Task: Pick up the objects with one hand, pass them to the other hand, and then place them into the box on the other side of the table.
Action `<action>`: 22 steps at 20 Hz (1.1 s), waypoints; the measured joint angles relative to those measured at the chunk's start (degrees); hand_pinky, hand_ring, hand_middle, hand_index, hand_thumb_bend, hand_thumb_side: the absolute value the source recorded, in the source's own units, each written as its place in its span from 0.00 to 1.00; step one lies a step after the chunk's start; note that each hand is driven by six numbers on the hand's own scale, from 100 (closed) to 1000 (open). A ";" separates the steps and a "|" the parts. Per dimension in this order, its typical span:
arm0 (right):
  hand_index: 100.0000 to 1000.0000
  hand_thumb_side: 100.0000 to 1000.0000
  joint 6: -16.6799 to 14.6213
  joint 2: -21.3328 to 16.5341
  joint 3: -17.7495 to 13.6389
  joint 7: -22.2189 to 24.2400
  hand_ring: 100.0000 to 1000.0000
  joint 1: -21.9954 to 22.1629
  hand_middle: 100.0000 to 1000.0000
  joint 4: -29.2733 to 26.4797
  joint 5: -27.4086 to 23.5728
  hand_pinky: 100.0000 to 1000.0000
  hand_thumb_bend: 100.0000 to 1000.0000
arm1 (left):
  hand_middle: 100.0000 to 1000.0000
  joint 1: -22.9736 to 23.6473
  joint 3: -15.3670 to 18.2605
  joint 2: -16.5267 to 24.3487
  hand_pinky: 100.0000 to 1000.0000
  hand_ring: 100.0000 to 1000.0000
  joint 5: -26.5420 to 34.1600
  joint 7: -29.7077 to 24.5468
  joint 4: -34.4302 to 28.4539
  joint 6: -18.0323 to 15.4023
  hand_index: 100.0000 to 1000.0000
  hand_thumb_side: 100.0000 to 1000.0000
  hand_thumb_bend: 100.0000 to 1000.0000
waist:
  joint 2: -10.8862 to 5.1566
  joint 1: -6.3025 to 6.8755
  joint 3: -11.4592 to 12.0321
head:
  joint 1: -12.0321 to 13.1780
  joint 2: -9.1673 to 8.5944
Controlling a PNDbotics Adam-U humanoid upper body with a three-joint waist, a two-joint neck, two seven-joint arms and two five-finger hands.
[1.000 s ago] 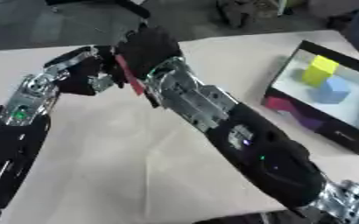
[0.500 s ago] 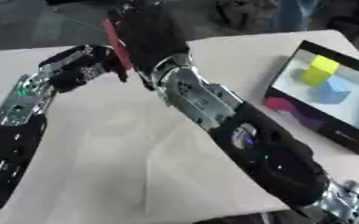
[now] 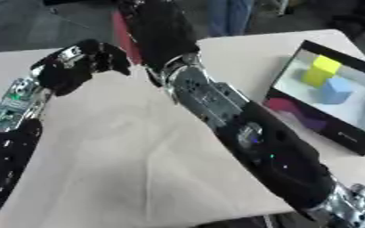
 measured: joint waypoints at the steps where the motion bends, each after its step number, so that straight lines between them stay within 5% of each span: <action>1: 0.17 0.00 1.00 -1.60 -1.24 -0.18 0.30 0.41 0.22 0.11 0.44 0.00 0.00 | 0.61 1.06 0.96 1.33 0.77 0.64 0.00 0.31 -0.04 -0.31 0.74 0.89 0.00 | 0.00 0.02 0.00 | -1.09 0.01; 4: 0.20 0.00 6.89 -6.91 -6.14 -1.64 0.29 2.37 0.22 1.47 0.92 0.00 0.00 | 0.60 5.39 5.30 5.45 0.77 0.63 0.85 1.23 -1.03 -1.23 0.73 0.82 0.00 | -0.01 0.15 0.12 | -5.14 0.06; 11: 0.27 0.00 26.37 -17.35 -19.33 -9.82 0.30 8.16 0.24 12.04 -3.87 0.00 0.00 | 0.58 18.00 17.96 10.18 0.76 0.62 5.73 1.51 -8.17 -1.51 0.72 0.74 0.00 | 0.00 0.33 1.40 | -13.11 0.45; 17: 0.30 0.00 30.17 -20.66 -28.66 -18.79 0.31 9.87 0.26 22.89 -16.85 0.00 0.00 | 0.58 23.45 24.63 9.35 0.76 0.62 7.47 0.24 -13.71 -0.24 0.72 0.73 0.00 | 0.00 0.29 1.90 | -15.27 0.47; 18: 0.62 0.00 30.26 -20.73 -29.01 -20.74 0.49 9.87 0.46 23.98 -19.10 0.00 0.00 | 0.57 23.55 25.01 9.16 0.76 0.61 7.59 0.04 -14.11 -0.04 0.72 0.74 0.00 | 0.00 0.29 1.91 | -15.36 0.47; 20: 0.73 0.09 30.35 -20.71 -29.69 -23.67 0.59 10.37 0.57 25.83 -22.87 0.33 0.00 | 0.57 24.13 25.85 8.71 0.76 0.62 7.79 -0.23 -14.71 0.23 0.72 0.75 0.00 | 0.00 0.29 2.09 | -15.33 0.47; 21: 0.82 0.39 30.37 -20.65 -30.38 -24.27 0.68 11.28 0.69 26.92 -24.35 0.60 0.23 | 0.57 25.09 26.61 8.12 0.76 0.62 7.80 -0.40 -15.01 0.40 0.72 0.76 0.00 | 0.00 0.29 2.32 | -15.25 0.47; 22: 0.84 0.45 30.38 -20.62 -31.15 -24.45 0.70 12.38 0.71 28.12 -25.63 0.64 0.27 | 0.58 26.14 27.40 7.46 0.76 0.62 7.78 -0.60 -15.42 0.60 0.72 0.76 0.00 | -0.01 0.28 2.59 | -15.17 0.47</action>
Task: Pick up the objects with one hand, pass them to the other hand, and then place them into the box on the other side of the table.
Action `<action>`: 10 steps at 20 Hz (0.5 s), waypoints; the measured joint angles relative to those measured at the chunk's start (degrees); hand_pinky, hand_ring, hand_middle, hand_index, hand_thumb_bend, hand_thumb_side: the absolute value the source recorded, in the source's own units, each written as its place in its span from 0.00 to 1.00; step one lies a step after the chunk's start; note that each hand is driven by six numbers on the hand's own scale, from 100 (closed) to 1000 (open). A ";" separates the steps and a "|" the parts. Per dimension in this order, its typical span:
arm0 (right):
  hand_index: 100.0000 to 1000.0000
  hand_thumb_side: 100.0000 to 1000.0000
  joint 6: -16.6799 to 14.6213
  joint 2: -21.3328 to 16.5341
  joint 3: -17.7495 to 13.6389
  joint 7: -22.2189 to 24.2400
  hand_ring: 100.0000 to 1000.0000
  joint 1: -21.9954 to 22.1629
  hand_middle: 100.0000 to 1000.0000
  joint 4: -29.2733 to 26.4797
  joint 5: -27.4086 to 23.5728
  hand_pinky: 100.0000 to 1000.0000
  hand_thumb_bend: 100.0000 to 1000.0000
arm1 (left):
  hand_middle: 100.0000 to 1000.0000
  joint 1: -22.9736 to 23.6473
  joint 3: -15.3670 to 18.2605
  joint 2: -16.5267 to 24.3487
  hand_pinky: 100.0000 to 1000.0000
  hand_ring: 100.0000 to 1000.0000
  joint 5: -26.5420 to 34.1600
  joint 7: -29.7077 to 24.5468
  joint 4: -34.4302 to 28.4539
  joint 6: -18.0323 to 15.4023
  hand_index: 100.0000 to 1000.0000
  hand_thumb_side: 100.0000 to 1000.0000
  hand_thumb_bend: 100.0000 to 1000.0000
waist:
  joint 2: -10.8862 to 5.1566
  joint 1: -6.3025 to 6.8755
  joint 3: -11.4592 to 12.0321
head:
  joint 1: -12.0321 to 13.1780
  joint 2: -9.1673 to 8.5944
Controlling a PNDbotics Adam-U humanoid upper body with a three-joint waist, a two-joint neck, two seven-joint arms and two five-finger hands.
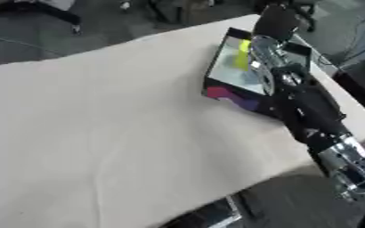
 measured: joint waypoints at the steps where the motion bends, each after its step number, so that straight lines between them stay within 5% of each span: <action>1: 0.87 0.49 0.03 0.00 -0.67 0.07 0.72 0.75 0.74 1.25 -1.14 0.67 0.33 | 0.58 0.90 0.71 -0.64 0.76 0.62 -0.10 -0.24 -0.53 0.24 0.72 0.76 0.00 | -0.03 -0.02 0.19 | 0.12 0.00; 5: 0.98 0.57 0.07 -1.10 -1.14 2.44 0.84 0.39 0.86 6.70 -4.99 0.86 0.51 | 0.58 2.03 2.18 -2.32 0.76 0.62 -0.81 -1.25 -2.11 1.25 0.72 0.78 0.00 | -0.20 -0.34 0.36 | 0.38 0.00; 10: 1.00 0.59 0.08 -3.60 -0.23 5.80 0.89 -1.13 0.92 10.31 -7.46 0.88 0.57 | 0.58 2.45 2.49 -3.18 0.76 0.62 -1.61 -2.11 -3.18 2.11 0.72 0.79 0.00 | -0.61 -0.62 0.58 | 0.58 0.00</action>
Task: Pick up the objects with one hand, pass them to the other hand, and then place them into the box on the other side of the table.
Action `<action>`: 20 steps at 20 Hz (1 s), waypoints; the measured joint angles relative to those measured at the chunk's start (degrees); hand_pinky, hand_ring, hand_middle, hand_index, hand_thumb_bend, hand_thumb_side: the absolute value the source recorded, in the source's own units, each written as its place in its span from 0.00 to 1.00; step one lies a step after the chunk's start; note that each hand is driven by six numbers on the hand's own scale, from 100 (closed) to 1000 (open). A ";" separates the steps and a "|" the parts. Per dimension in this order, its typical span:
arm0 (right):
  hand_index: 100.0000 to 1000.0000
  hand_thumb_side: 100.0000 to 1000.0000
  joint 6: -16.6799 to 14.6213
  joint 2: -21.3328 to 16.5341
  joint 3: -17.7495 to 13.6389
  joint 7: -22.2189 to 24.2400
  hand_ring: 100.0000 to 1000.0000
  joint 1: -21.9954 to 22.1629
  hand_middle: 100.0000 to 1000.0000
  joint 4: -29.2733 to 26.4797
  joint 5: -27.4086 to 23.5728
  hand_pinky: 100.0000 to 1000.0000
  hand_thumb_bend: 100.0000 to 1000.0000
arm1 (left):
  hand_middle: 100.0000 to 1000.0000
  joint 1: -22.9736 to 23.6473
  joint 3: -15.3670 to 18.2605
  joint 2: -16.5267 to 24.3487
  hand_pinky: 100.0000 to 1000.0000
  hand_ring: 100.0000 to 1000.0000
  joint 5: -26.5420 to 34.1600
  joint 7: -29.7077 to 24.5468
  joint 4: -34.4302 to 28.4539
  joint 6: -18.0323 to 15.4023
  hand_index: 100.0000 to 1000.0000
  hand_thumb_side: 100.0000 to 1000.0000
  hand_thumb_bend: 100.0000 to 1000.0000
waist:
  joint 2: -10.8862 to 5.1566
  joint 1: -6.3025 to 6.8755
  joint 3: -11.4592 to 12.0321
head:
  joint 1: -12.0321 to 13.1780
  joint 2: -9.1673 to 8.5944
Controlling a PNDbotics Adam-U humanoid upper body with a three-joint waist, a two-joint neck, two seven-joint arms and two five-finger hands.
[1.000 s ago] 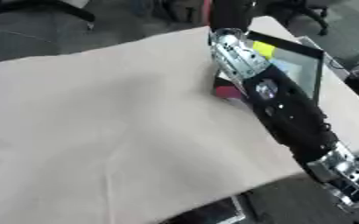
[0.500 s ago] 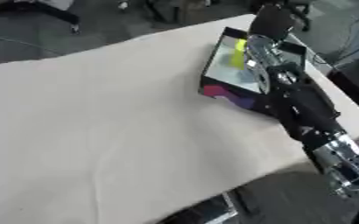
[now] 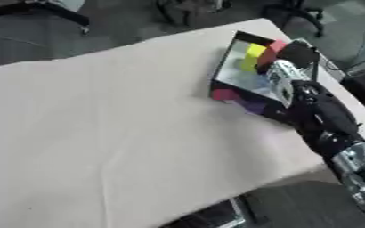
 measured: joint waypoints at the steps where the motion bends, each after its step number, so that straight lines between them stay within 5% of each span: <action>1: 1.00 0.60 0.01 -0.25 -0.01 0.39 0.89 0.00 0.93 0.05 -0.06 0.88 0.56 | 0.58 0.04 0.01 -0.22 0.76 0.62 -0.18 -0.09 -0.12 0.09 0.72 0.79 0.00 | -0.05 -0.01 0.00 | 0.07 0.00; 4: 1.00 0.68 0.03 -0.84 -0.55 1.06 0.89 0.04 0.94 -0.04 -0.16 0.82 0.43 | 0.58 0.36 0.05 -0.46 0.76 0.62 -0.47 -0.25 -0.28 0.29 0.72 0.79 0.00 | -0.13 0.11 -0.11 | 0.12 0.00; 5: 1.00 0.66 0.03 -1.04 -0.85 1.07 0.89 0.08 0.94 -0.21 -0.18 0.81 0.48 | 0.58 0.51 0.09 -0.66 0.76 0.62 -0.63 -0.29 -0.28 0.37 0.72 0.80 0.00 | -0.13 0.13 -0.22 | 0.12 0.00; 8: 1.00 0.72 -0.01 -1.49 -2.03 0.31 0.89 0.28 0.94 -1.36 -0.49 0.71 0.36 | 0.58 0.80 0.30 -0.90 0.76 0.62 -0.90 -0.40 -0.28 0.56 0.72 0.80 0.00 | -0.16 0.18 -0.37 | 0.12 0.00; 9: 1.00 0.67 -0.02 -1.54 -2.53 -0.17 0.89 0.44 0.94 -2.00 -0.84 0.69 0.40 | 0.58 0.98 0.35 -1.12 0.76 0.62 -1.02 -0.42 -0.28 0.59 0.72 0.80 0.00 | -0.19 0.24 -0.40 | 0.12 0.00; 15: 1.00 0.76 -0.01 -2.14 -3.66 -0.24 0.91 1.53 0.95 -7.36 -5.02 0.71 0.34 | 0.58 1.50 0.36 -2.22 0.76 0.62 -1.60 -0.62 -0.32 1.02 0.72 0.81 0.00 | -0.50 0.28 -0.27 | 0.12 0.00; 20: 1.00 0.75 0.01 -3.13 -1.15 3.53 0.91 1.75 0.95 -11.53 -9.35 0.75 0.38 | 0.58 2.10 0.69 -3.58 0.76 0.62 -2.01 -0.85 -1.10 1.82 0.72 0.82 0.00 | -0.64 0.16 0.08 | 0.51 0.00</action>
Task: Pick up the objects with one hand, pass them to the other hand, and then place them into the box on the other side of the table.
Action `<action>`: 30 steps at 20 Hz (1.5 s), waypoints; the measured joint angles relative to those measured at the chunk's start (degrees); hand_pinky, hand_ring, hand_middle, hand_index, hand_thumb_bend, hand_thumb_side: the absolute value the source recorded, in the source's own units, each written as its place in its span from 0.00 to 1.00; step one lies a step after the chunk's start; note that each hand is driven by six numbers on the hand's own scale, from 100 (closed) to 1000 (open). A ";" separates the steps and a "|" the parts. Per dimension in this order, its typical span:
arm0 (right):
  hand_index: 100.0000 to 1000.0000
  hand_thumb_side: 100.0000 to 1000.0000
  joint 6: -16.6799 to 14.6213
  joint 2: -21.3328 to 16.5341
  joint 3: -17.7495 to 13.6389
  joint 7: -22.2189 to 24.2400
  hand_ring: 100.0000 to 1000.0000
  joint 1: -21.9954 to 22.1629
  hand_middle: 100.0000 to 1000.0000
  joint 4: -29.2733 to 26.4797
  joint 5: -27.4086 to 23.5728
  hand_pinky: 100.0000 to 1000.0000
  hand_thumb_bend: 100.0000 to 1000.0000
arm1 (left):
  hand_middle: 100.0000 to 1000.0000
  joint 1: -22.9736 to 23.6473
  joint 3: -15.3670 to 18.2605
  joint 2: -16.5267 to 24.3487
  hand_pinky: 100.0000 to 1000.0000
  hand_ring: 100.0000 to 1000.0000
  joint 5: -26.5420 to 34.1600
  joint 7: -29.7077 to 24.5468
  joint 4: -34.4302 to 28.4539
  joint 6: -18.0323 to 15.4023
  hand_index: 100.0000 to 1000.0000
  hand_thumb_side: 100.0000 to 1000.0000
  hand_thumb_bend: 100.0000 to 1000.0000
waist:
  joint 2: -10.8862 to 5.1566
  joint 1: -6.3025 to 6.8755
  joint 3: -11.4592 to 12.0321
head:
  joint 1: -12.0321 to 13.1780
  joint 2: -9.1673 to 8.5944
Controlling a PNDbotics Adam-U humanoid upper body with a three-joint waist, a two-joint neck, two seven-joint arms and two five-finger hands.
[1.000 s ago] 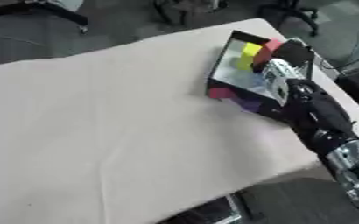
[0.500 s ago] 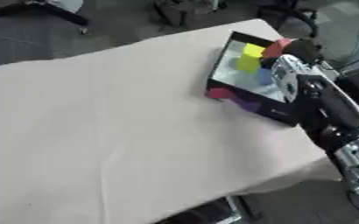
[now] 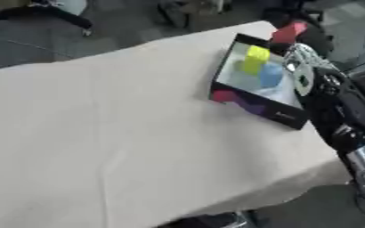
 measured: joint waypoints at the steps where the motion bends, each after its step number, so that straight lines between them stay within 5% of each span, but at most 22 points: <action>1: 1.00 0.75 0.01 -0.18 0.75 0.85 0.91 -0.02 0.95 -0.55 -0.88 0.75 0.38 | 0.58 0.00 0.04 -0.26 0.76 0.62 -0.12 -0.03 -0.15 0.22 0.72 0.82 0.00 | 0.01 -0.03 -0.01 | 0.07 0.00; 4: 1.00 0.75 -0.01 -0.66 2.20 2.37 0.91 -0.16 0.95 -1.58 -3.16 0.75 0.38 | 0.58 0.00 0.08 -0.69 0.76 0.62 -0.23 -0.16 -0.50 0.67 0.72 0.82 0.00 | 0.02 -0.04 -0.02 | 0.11 0.00; 5: 1.00 1.00 -0.02 -0.82 2.45 2.51 0.89 -0.16 0.92 -1.73 -3.72 0.59 0.22 | 0.58 0.00 0.10 -0.69 0.77 0.62 -0.26 -0.13 -0.58 0.79 0.73 0.83 0.00 | 0.02 -0.04 -0.02 | 0.11 0.00; 8: 1.00 1.00 0.01 -0.66 2.11 3.18 0.88 -1.38 0.91 -1.85 -5.41 0.56 0.18 | 0.58 -0.16 -0.12 -1.42 0.77 0.62 -0.67 -0.26 -0.61 1.33 0.73 0.83 0.00 | 0.00 0.13 -0.24 | 0.03 0.00; 11: 1.00 1.00 0.02 0.91 0.91 5.16 0.88 -3.40 0.91 -0.12 -7.73 0.58 0.00 | 0.58 -0.24 -0.73 -2.54 0.77 0.62 -1.31 -0.35 -0.93 2.09 0.73 0.84 0.00 | -0.24 0.09 -0.54 | 0.18 0.00; 21: 1.00 1.00 -0.10 0.63 1.45 7.02 0.89 -4.04 0.92 6.78 -16.76 0.67 0.00 | 0.58 0.00 -1.40 -3.71 0.77 0.62 -2.72 -0.41 -1.33 3.54 0.73 0.85 0.01 | -0.55 -0.27 -0.38 | 0.02 0.00; 22: 1.00 1.00 -0.08 0.55 1.94 6.66 0.90 -4.08 0.92 6.98 -17.70 0.70 0.10 | 0.58 0.11 -1.40 -3.71 0.77 0.62 -2.76 -0.40 -1.34 3.66 0.73 0.85 0.01 | -0.56 -0.33 -0.33 | -0.02 0.00; 23: 1.00 0.78 -0.07 0.50 2.50 6.34 0.93 -4.12 0.95 7.04 -18.66 0.82 0.22 | 0.58 0.19 -1.40 -3.73 0.77 0.63 -2.80 -0.42 -1.34 3.78 0.73 0.86 0.01 | -0.57 -0.41 -0.29 | -0.13 0.00; 26: 1.00 0.14 -0.02 0.17 5.32 6.63 0.99 -3.91 1.00 7.18 -21.19 1.00 0.19 | 0.58 0.24 -1.41 -4.04 0.77 0.63 -2.97 -0.38 -1.34 4.10 0.73 0.86 0.01 | -0.58 -0.64 0.08 | -0.46 0.00; 27: 1.00 0.00 -0.03 0.06 6.53 7.11 0.99 -3.67 1.00 7.47 -21.57 1.00 0.18 | 0.58 0.30 -1.43 -4.14 0.77 0.63 -3.00 -0.39 -1.36 4.16 0.73 0.86 0.01 | -0.59 -0.66 0.21 | -0.49 0.00; 30: 1.00 0.00 -0.15 -0.19 9.84 9.04 1.00 -3.52 1.00 8.70 -21.25 1.00 0.18 | 0.58 0.35 -1.44 -4.15 0.77 0.63 -3.13 -0.43 -1.60 4.24 0.73 0.86 0.01 | -0.62 -0.68 0.27 | -0.67 0.00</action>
